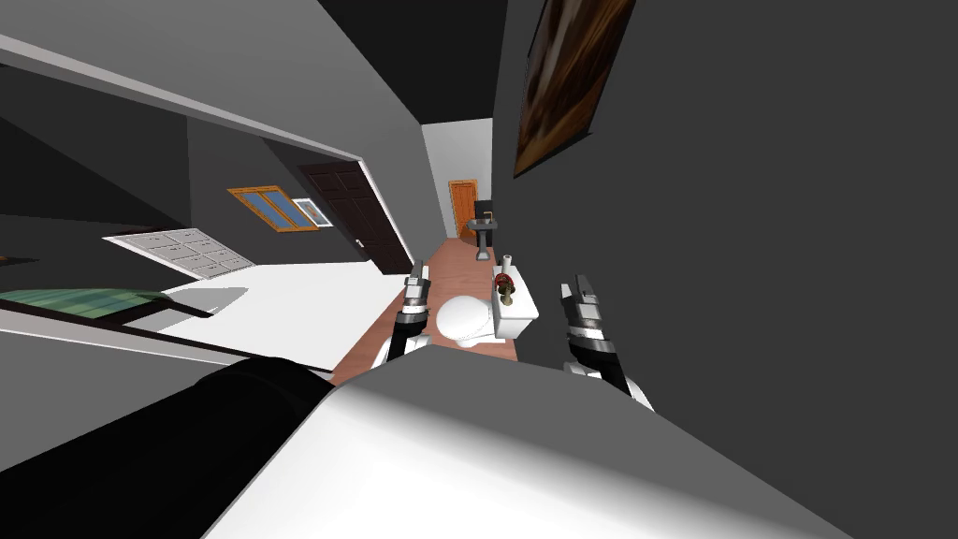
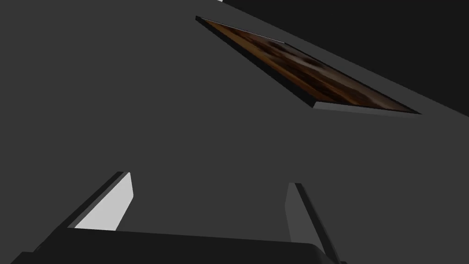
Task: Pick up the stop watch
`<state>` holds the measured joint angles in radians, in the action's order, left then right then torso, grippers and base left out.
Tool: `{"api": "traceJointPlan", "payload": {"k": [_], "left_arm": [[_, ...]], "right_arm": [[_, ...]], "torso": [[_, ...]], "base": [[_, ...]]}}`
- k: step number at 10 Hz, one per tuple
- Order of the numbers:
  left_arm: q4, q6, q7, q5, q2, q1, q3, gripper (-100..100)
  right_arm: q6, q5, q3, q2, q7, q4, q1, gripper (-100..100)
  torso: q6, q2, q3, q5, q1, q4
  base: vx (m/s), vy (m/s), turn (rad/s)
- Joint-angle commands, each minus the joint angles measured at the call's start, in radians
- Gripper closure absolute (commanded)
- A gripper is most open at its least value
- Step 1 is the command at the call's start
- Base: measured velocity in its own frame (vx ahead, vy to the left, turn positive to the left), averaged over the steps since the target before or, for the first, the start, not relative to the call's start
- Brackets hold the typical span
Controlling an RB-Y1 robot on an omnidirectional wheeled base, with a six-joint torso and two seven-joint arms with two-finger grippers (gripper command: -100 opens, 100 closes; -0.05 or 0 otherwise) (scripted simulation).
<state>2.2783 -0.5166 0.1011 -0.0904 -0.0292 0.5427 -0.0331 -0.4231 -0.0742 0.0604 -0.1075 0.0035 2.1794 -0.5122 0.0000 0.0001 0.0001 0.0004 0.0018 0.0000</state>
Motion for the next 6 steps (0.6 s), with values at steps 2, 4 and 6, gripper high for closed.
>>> {"api": "traceJointPlan", "payload": {"k": [2, 4, 6], "left_arm": [[0.000, 0.000, 0.000, 0.000, 0.000, 0.000, 0.000, 0], [0.000, 0.000, 0.000, 0.000, 0.000, 0.000, 0.000, 0], [0.000, 0.000, 0.000, 0.000, 0.000, 0.000, 0.000, 0]], "right_arm": [[0.014, -0.062, 0.003, -0.044, 0.069, -0.023, 0.017, -100], [0.028, -0.120, 0.002, -0.069, 0.127, -0.041, 0.033, -100], [0.036, -0.152, 0.002, -0.079, 0.164, -0.050, 0.041, -100]], "torso": [[0.000, 0.000, 0.000, 0.000, 0.000, 0.000], [0.000, 0.000, 0.000, 0.000, 0.001, 0.000], [0.000, 0.000, 0.000, 0.000, 0.002, 0.000]], "base": [[-0.006, 0.037, 0.000], [-0.008, 0.045, 0.000], [-0.002, 0.045, 0.000]]}}
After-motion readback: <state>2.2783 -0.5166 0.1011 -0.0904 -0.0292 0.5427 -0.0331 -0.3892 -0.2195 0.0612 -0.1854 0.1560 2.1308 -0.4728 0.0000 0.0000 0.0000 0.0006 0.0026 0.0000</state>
